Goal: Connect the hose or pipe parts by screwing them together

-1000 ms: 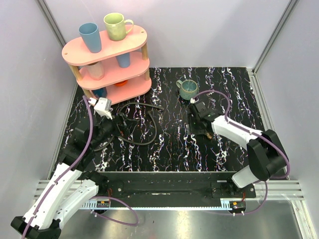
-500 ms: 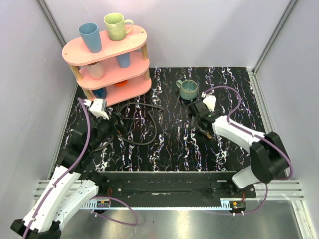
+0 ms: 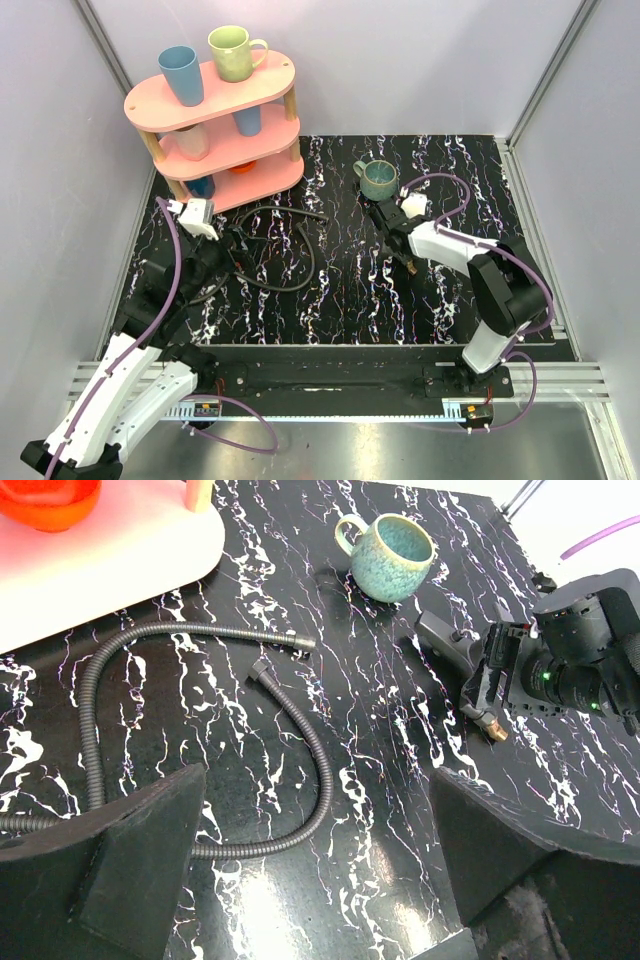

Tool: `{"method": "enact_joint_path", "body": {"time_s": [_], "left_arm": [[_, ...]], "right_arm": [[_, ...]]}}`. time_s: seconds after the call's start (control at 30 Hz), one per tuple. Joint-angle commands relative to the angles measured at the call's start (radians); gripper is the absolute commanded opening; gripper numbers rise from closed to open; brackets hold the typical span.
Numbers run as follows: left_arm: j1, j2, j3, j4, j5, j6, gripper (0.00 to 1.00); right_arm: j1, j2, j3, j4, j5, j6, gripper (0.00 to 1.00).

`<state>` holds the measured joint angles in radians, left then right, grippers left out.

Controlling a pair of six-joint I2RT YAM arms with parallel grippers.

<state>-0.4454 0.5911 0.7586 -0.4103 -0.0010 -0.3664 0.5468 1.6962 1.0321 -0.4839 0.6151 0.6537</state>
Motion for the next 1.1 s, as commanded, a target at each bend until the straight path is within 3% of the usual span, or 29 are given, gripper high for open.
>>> {"method": "enact_joint_path", "body": {"time_s": [0.0, 0.27, 0.43, 0.6, 0.8, 1.07], "left_arm": [[-0.004, -0.007, 0.004, 0.033, -0.027, 0.003, 0.98], [-0.004, -0.014, 0.002, 0.033, -0.033, 0.003, 0.98], [-0.004, -0.013, 0.001, 0.036, -0.036, 0.000, 0.98], [-0.004, -0.001, -0.001, 0.038, -0.033, -0.003, 0.98], [-0.004, 0.044, 0.004, 0.007, -0.117, -0.026, 0.97], [-0.003, 0.225, 0.125, -0.110, -0.301, -0.051, 0.95]], "right_arm": [[-0.010, 0.017, 0.026, 0.013, 0.012, 0.060, 0.68], [-0.008, 0.040, -0.001, 0.072, -0.040, 0.041, 0.53], [0.001, -0.036, -0.076, 0.189, -0.299, -0.135, 0.49], [0.083, -0.058, -0.113, 0.182, -0.443, -0.244, 0.45], [0.260, -0.099, -0.136, 0.149, -0.494, -0.290, 0.44], [0.404, -0.125, -0.193, 0.117, -0.468, -0.192, 0.45]]}}
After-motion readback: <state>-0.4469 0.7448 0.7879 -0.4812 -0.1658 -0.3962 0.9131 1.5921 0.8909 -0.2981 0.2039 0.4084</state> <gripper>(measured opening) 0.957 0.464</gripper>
